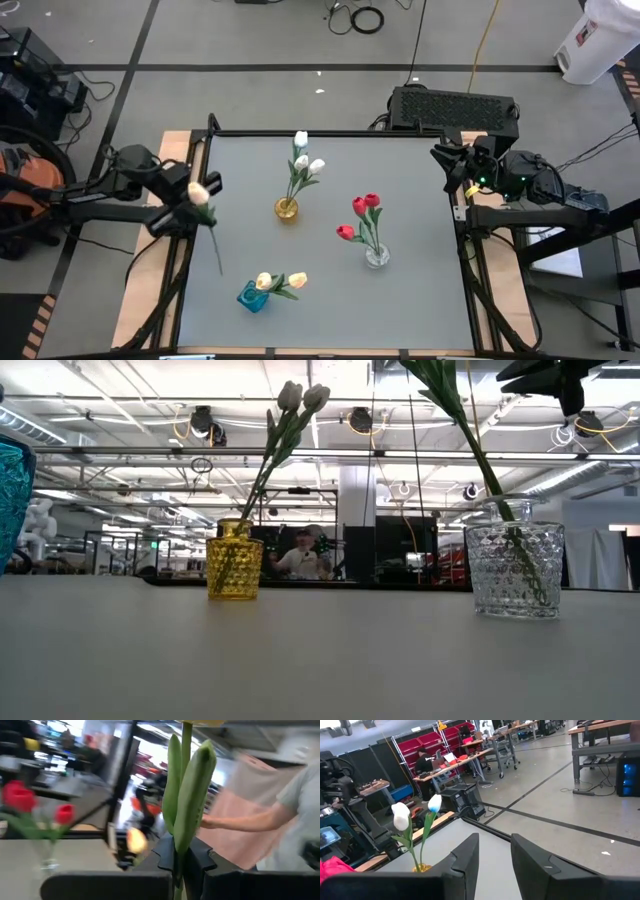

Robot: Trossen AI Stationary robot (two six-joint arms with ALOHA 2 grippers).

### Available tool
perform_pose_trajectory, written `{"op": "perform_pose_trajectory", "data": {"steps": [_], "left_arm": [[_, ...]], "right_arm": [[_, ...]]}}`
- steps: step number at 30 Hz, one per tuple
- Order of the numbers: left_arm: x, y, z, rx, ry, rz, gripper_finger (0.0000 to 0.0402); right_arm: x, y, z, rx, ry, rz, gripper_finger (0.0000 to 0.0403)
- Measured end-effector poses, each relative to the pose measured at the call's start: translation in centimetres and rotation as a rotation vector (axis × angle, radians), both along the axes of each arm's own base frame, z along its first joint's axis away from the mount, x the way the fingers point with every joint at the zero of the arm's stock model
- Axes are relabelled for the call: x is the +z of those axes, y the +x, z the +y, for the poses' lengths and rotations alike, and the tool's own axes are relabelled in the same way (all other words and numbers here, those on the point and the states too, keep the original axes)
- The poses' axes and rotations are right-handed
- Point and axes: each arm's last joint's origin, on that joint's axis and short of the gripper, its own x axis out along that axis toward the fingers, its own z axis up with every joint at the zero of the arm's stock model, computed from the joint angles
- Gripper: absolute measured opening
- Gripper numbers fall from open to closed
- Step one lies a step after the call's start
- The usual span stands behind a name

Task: Sort flowers into vase by color
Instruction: Put the yellow tulip into the blue vase

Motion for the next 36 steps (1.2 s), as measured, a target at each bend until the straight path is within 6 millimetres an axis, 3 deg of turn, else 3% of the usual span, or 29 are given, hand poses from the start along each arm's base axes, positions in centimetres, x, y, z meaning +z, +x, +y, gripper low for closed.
{"op": "perform_pose_trajectory", "data": {"steps": [5, 26, 36], "left_arm": [[0.0, -0.2, -0.2, -0.098, 0.032, -0.013, 0.0015], [-0.2, 0.6, 0.0, -0.031, 0.047, -0.009, 0.0015], [-0.1, -0.1, -1.8, -0.225, 0.094, -0.066, 0.0015]], "right_arm": [[0.0, 0.0, 0.0, 0.0, 0.0, 0.0, 0.0105], [0.0, 0.0, 0.0, 0.0, 0.0, -0.001, 0.0105], [0.0, 0.0, 0.0, 0.0, 0.0, -0.001, 0.0105]]}}
